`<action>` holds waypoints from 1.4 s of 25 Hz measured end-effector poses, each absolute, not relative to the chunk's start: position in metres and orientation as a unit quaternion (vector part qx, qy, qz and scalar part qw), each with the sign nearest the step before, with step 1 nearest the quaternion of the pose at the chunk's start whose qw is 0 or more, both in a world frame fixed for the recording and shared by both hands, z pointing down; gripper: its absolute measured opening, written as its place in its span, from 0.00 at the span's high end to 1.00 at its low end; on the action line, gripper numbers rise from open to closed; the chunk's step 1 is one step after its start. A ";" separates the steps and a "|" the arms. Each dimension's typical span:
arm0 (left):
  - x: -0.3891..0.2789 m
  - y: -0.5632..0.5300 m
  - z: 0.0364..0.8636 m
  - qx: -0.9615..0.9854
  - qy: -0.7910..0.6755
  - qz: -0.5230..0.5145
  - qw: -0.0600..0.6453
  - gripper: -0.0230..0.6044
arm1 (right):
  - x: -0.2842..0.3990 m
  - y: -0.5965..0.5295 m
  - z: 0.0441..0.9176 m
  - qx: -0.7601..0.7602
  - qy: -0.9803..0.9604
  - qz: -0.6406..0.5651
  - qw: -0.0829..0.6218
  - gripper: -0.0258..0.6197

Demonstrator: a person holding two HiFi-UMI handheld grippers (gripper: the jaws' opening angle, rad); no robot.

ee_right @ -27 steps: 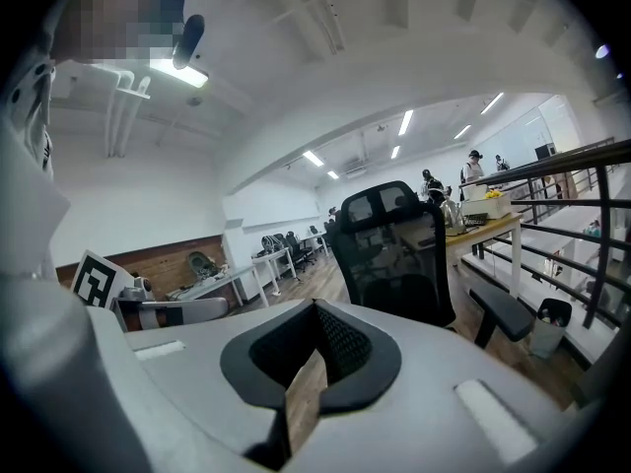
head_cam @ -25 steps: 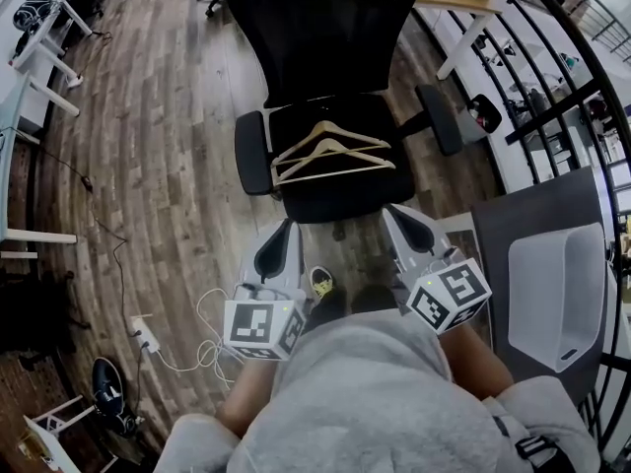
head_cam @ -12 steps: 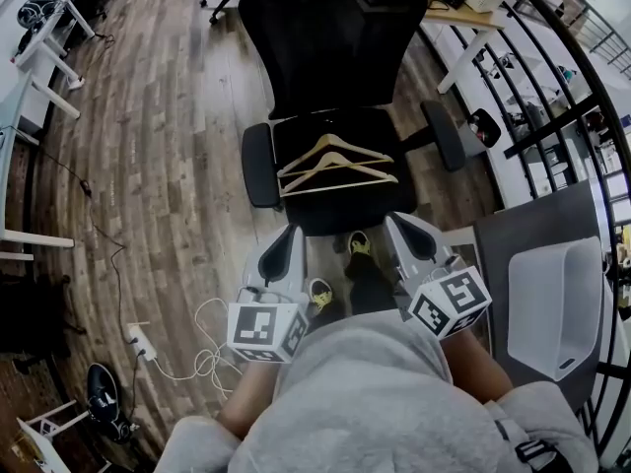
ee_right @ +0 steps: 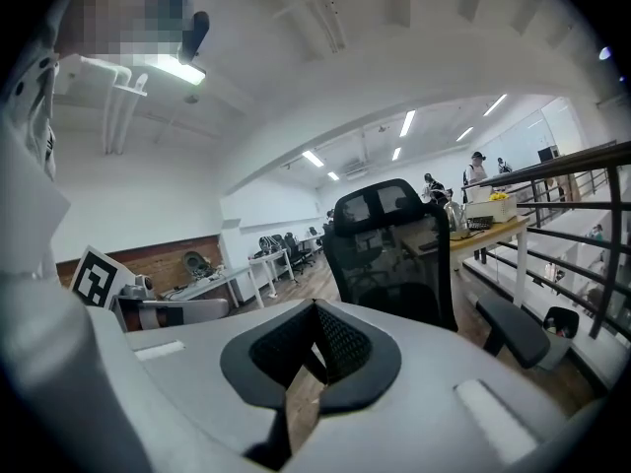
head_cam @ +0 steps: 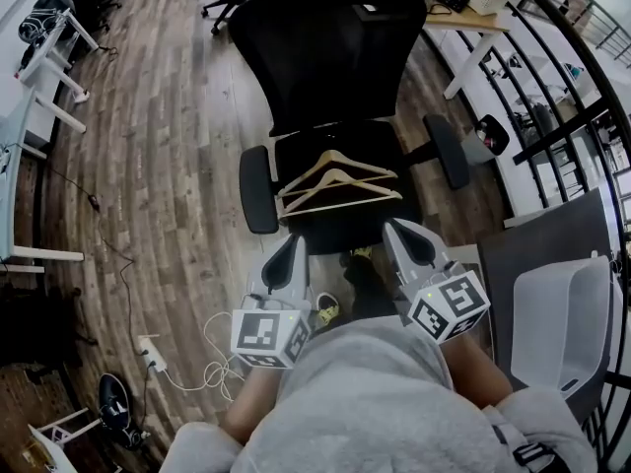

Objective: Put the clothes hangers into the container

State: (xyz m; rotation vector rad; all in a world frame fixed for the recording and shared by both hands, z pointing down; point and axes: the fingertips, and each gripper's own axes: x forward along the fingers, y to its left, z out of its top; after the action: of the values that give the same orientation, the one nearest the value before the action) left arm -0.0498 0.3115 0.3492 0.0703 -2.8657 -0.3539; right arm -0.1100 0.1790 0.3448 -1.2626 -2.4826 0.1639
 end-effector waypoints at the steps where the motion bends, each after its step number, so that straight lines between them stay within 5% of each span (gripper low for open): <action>1: -0.059 0.312 0.351 0.024 -0.984 -0.119 0.130 0.95 | -0.119 0.179 0.346 -0.445 -0.876 0.056 0.175 0.96; 18: -0.251 0.332 0.468 0.023 -0.968 -0.013 0.251 0.95 | -0.276 0.176 0.448 -0.418 -0.862 0.085 0.273 0.96; 23: -0.299 0.350 0.550 0.006 -0.945 0.023 0.327 0.94 | -0.312 0.184 0.490 -0.426 -0.848 0.087 0.303 0.96; 35: -0.340 0.398 0.806 0.035 -0.830 0.072 0.552 0.73 | -0.348 0.205 0.584 -0.440 -0.810 0.093 0.376 0.96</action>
State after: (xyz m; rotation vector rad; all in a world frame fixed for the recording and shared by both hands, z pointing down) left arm -0.3402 0.3978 0.8056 0.0831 -1.9629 0.1692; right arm -0.3483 0.2051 0.5844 -1.1254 -2.0726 0.2383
